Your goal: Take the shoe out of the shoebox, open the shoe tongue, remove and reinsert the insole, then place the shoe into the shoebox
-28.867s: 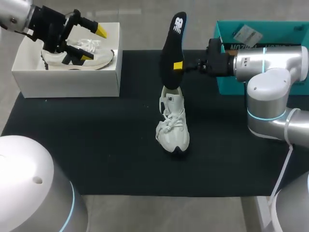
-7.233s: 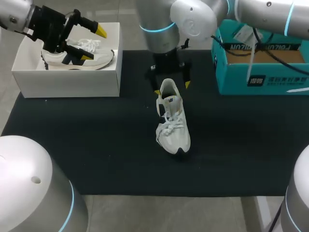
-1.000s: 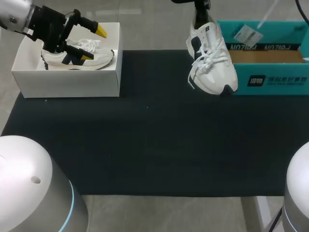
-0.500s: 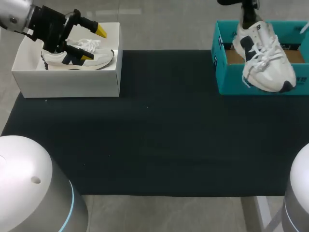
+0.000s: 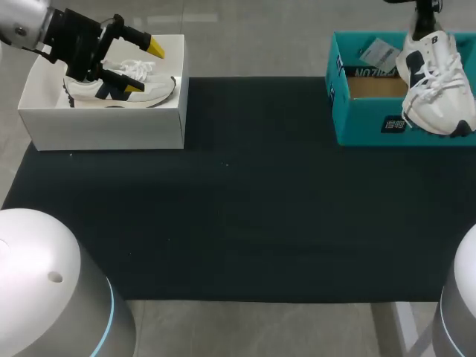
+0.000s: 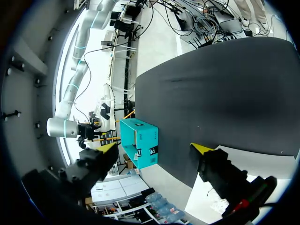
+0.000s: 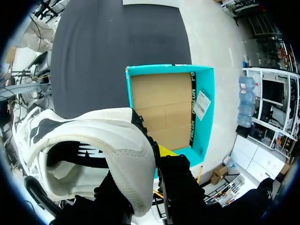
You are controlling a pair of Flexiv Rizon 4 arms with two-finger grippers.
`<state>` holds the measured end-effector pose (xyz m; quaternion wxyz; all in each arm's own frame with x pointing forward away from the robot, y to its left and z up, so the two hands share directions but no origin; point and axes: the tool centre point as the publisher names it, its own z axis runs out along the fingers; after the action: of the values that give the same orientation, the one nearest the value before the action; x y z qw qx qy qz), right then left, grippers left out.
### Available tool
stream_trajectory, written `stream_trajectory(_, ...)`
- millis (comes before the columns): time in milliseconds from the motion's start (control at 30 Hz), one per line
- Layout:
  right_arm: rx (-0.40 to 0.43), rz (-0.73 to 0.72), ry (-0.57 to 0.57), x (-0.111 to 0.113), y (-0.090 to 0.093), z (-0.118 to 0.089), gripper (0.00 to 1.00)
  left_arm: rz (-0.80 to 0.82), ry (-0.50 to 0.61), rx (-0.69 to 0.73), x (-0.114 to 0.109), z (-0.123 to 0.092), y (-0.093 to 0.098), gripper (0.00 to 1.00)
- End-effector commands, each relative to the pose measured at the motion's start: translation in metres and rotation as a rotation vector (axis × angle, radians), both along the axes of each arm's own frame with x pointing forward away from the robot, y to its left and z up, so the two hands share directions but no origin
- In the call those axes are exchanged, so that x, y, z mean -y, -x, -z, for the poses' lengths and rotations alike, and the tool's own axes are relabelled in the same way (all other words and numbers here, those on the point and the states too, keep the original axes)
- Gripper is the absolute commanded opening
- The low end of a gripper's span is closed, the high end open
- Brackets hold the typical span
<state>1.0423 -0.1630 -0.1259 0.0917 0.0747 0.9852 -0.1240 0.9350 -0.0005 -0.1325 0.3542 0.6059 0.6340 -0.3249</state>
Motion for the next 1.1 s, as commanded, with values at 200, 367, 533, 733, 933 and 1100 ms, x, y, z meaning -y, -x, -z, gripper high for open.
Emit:
stream_trajectory(200,0.001,-0.001,-0.001,0.001,0.001,-0.002,0.00,0.000,-0.002,0.000,0.000,0.000,0.000,1.00)
stream_trajectory(367,0.001,-0.001,-0.001,0.001,0.001,-0.002,0.00,0.000,-0.002,0.000,0.000,0.000,0.000,1.00)
stream_trajectory(533,-0.003,0.006,-0.019,0.010,-0.002,0.003,0.00,0.000,-0.002,0.000,0.000,0.000,0.000,1.00)
stream_trajectory(733,0.022,0.052,-0.025,0.060,-0.019,0.016,0.00,0.000,-0.002,0.000,0.000,0.000,0.000,1.00)
stream_trajectory(933,0.034,0.041,0.043,0.112,-0.036,0.024,0.00,0.000,-0.002,0.000,0.000,0.000,0.000,1.00)
stream_trajectory(1100,-0.003,0.005,0.076,0.146,-0.052,0.029,0.00,0.000,-0.002,0.000,0.000,0.000,0.000,1.00)
